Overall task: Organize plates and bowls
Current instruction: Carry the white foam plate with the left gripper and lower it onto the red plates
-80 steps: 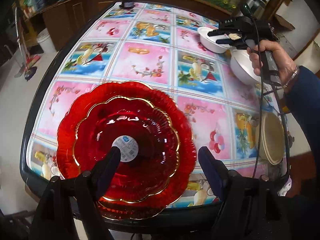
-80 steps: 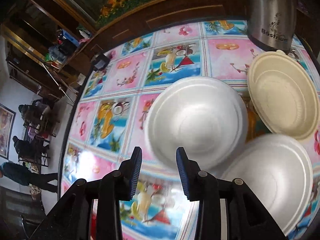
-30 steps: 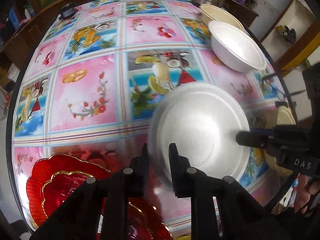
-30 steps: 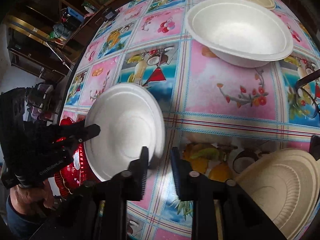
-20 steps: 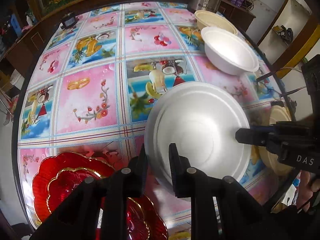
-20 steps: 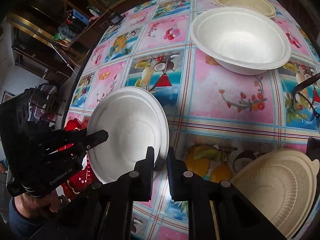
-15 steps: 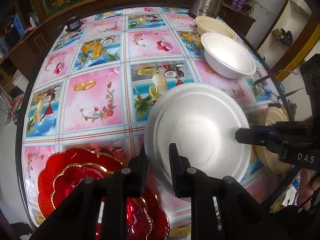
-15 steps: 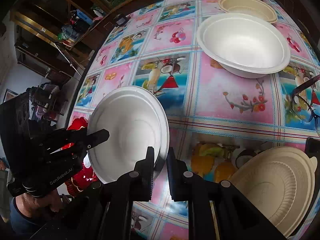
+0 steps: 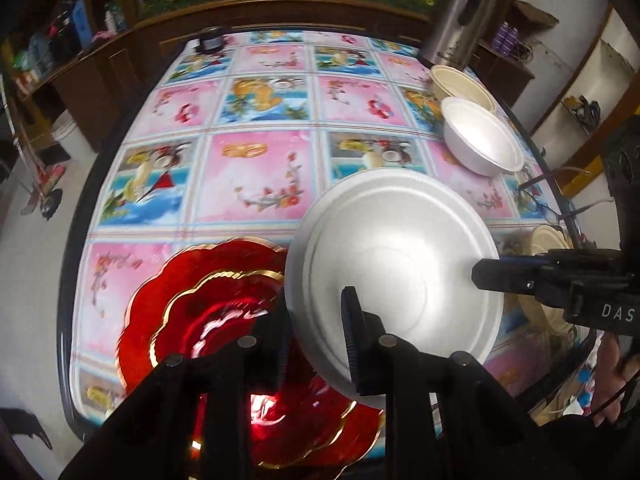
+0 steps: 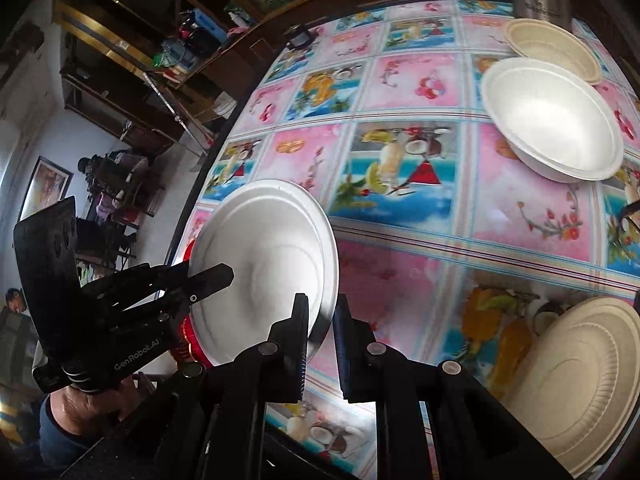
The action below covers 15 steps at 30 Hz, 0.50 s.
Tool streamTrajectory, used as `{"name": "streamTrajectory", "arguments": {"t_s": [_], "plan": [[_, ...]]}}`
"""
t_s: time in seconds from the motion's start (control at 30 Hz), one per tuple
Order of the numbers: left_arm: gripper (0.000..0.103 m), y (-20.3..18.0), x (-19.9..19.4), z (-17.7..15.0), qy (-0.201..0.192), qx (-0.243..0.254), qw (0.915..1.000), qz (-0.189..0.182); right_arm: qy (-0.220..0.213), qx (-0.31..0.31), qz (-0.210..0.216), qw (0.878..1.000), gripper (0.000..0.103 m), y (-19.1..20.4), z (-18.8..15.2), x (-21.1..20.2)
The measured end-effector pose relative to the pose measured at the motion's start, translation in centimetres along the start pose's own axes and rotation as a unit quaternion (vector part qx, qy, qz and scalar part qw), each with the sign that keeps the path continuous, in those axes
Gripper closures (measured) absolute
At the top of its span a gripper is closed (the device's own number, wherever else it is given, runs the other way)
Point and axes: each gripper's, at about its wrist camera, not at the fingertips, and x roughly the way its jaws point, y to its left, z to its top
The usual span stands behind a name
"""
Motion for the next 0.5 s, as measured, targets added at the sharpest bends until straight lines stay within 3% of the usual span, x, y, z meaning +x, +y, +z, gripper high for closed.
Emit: {"name": "streamTrajectory", "arguments": {"t_s": [0.5], "plan": [[0.081,7.2,-1.4,-5.0,0.014,-0.074,0.9966,0.033,0.064,-0.063,0.022,0.996,0.089,6.3,-1.0,6.1]]}}
